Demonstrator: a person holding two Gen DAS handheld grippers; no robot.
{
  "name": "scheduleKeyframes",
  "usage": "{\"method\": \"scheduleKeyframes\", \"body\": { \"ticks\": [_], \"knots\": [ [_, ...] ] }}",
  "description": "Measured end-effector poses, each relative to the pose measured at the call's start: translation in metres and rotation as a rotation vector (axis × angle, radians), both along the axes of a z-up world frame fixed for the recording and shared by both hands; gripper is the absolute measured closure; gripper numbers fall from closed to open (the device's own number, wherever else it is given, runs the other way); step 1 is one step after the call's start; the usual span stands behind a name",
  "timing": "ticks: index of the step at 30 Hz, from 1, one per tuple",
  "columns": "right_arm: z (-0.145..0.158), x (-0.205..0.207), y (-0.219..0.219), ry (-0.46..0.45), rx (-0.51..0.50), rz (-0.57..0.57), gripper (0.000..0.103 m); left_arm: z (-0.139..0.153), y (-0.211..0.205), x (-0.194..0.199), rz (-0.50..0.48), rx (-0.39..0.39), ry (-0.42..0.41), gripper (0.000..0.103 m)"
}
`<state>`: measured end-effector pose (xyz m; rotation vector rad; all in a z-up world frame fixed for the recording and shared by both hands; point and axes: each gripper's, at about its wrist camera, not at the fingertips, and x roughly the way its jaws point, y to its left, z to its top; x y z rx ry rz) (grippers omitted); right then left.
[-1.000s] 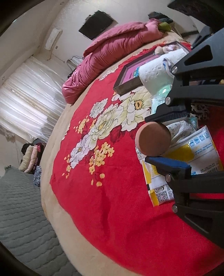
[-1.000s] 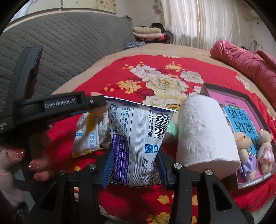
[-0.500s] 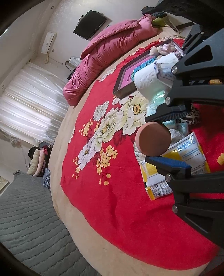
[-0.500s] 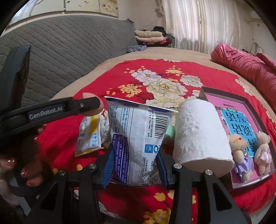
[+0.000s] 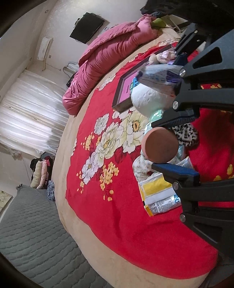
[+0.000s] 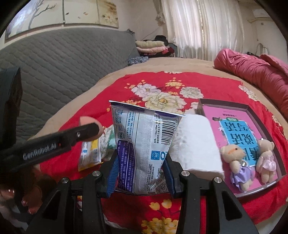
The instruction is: Organize soft objects
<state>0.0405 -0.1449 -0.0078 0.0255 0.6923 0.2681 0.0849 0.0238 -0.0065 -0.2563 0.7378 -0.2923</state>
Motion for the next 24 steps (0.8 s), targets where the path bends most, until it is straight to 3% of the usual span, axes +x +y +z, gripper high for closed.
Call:
{"method": "scheduleKeyframes", "body": {
  "ticks": [24],
  "knots": [
    [0.026, -0.019, -0.04, -0.055, 0.075, -0.077, 0.056, 0.013, -0.04, -0.034, -0.037, 0.081, -0.015, 0.065]
  ]
}}
